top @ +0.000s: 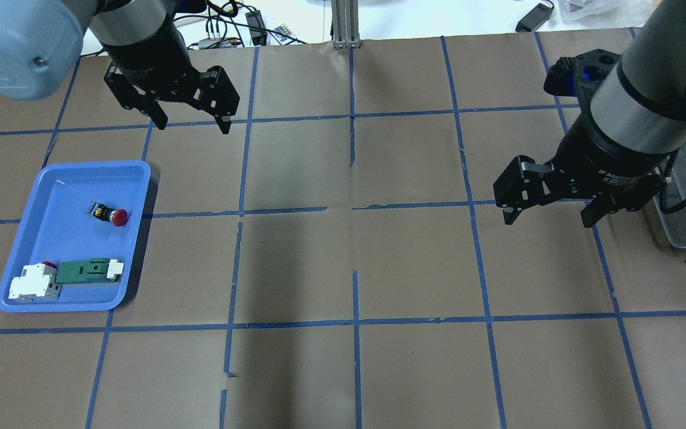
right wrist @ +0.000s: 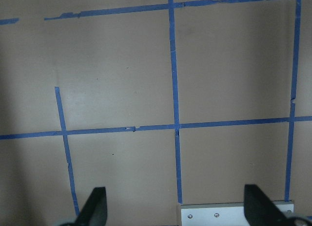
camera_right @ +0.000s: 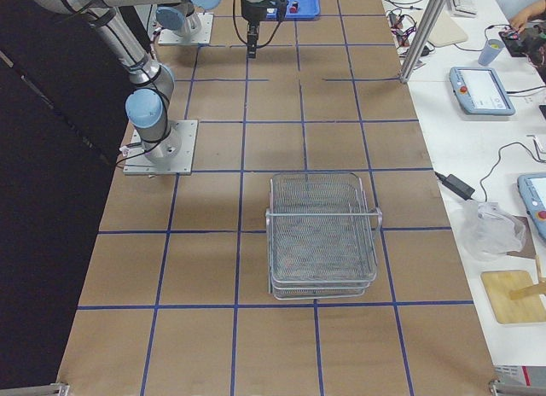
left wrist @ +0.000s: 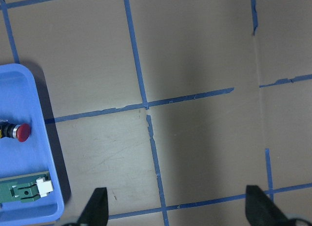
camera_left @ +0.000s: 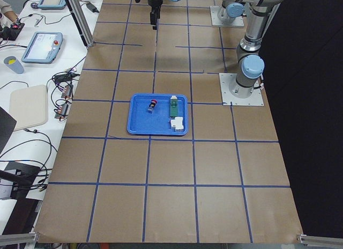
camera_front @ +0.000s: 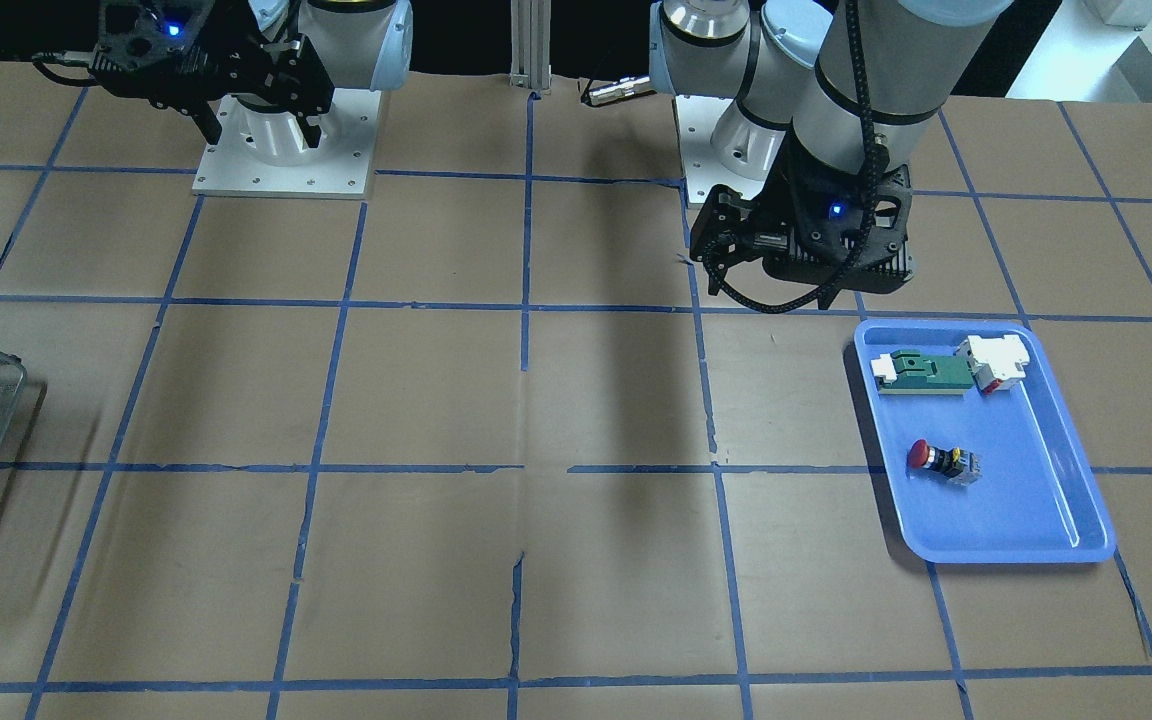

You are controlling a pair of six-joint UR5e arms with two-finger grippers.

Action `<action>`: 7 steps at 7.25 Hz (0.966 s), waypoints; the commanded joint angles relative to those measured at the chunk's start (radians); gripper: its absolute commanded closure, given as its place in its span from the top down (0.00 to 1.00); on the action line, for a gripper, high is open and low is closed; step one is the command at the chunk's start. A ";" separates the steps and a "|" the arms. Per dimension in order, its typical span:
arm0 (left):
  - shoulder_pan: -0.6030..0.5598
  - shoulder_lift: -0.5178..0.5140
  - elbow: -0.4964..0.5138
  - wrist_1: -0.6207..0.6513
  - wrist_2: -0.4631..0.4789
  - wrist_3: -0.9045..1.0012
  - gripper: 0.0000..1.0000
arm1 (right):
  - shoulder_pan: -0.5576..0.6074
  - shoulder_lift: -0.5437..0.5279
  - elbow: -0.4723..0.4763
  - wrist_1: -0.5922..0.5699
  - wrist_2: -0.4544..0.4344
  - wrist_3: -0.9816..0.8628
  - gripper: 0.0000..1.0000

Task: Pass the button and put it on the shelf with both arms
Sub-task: 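Move the left gripper toward the red push button in the blue tray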

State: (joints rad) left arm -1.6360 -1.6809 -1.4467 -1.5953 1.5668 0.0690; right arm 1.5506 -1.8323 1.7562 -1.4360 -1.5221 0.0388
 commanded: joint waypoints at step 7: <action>0.377 -0.032 -0.085 0.041 -0.024 0.984 1.00 | -0.001 0.008 0.002 -0.058 0.055 -0.332 1.00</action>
State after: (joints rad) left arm -1.3728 -1.7030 -1.4992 -1.5797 1.5489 0.7908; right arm 1.5503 -1.8285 1.7564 -1.4865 -1.4970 -0.1395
